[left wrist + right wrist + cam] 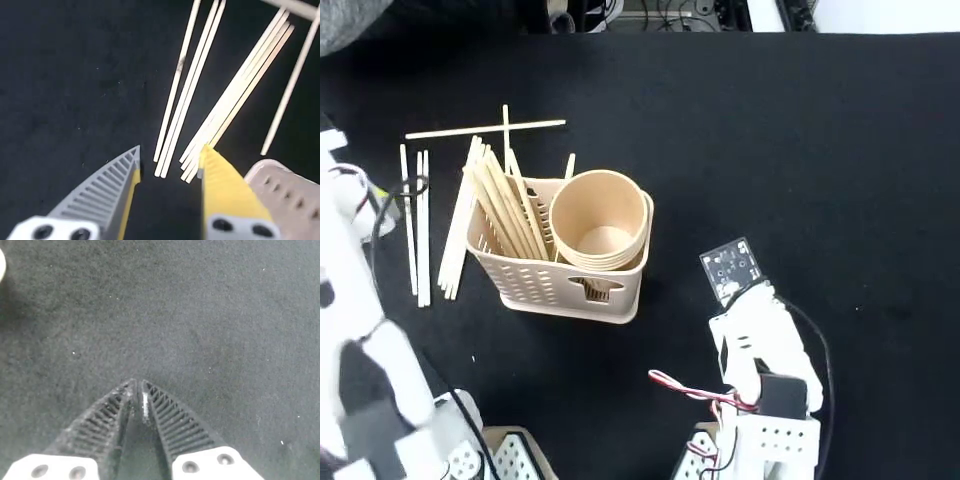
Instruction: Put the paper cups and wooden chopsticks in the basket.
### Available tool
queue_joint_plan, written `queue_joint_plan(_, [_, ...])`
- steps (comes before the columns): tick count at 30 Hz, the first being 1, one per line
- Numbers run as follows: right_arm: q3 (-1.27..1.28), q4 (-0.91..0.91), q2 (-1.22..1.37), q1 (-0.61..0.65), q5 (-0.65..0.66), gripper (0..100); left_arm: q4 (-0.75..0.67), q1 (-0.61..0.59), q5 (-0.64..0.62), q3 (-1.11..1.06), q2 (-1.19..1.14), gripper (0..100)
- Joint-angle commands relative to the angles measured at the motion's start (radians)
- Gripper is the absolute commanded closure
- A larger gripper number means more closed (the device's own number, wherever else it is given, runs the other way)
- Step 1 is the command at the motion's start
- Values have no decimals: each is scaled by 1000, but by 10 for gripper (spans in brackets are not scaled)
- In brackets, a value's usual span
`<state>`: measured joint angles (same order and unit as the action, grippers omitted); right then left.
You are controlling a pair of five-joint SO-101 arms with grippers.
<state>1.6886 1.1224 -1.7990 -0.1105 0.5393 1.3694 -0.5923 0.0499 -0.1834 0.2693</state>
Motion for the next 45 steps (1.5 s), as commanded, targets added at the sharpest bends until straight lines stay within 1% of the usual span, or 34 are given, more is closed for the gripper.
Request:
queue_joint_plan(1, [-2, 5, -70, -12, 8, 985, -48, -16, 58, 97, -150, 805])
queue_joint_plan(7, [-2, 6, -70, -12, 8, 985, -94, -10, 103, 277, -442, 804])
queue_joint_plan(10, [-2, 6, -70, -12, 8, 985, -86, 1, 181, 403, -594, 804])
queue_joint_plan(14, [-2, 6, -70, -12, 8, 985, -86, 25, 181, 584, -781, 804])
queue_joint_plan(16, [-2, 6, -70, -12, 8, 985, -80, 36, 152, 676, -859, 804])
queue_joint_plan(18, [-2, 6, -70, -12, 8, 985, -52, 50, 129, 773, -934, 804])
queue_joint_plan(22, [-2, 28, -70, -8, 8, 985, 5, 79, 126, 978, -1077, 804])
queue_joint_plan(25, [-2, 28, -70, -6, 9, 985, 14, 77, 124, 1118, -1180, 808])
queue_joint_plan(29, [-2, 28, -70, -6, 9, 985, 14, 50, 126, 1231, -1306, 810])
queue_joint_plan(31, [-2, 28, -70, -6, 9, 985, 15, 36, 133, 1265, -1355, 848])
queue_joint_plan(34, [-2, 28, -70, -6, 9, 985, 15, 15, 133, 1317, -1390, 967])
queue_joint_plan(35, [-2, 28, -70, -6, 9, 985, 18, 12, 133, 1325, -1395, 977])
queue_joint_plan(36, [-2, 28, -70, -6, 9, 985, 44, 7, 130, 1342, -1393, 961])
queue_joint_plan(40, [-2, 28, -70, -6, 9, 985, 199, 28, 133, 1457, -1378, 970])
queue_joint_plan(44, [-2, 28, -70, -6, 9, 985, 390, 54, 133, 1666, -1379, 971])
queue_joint_plan(45, [-2, 28, -70, -6, 9, 985, 396, 56, 126, 1713, -1386, 971])
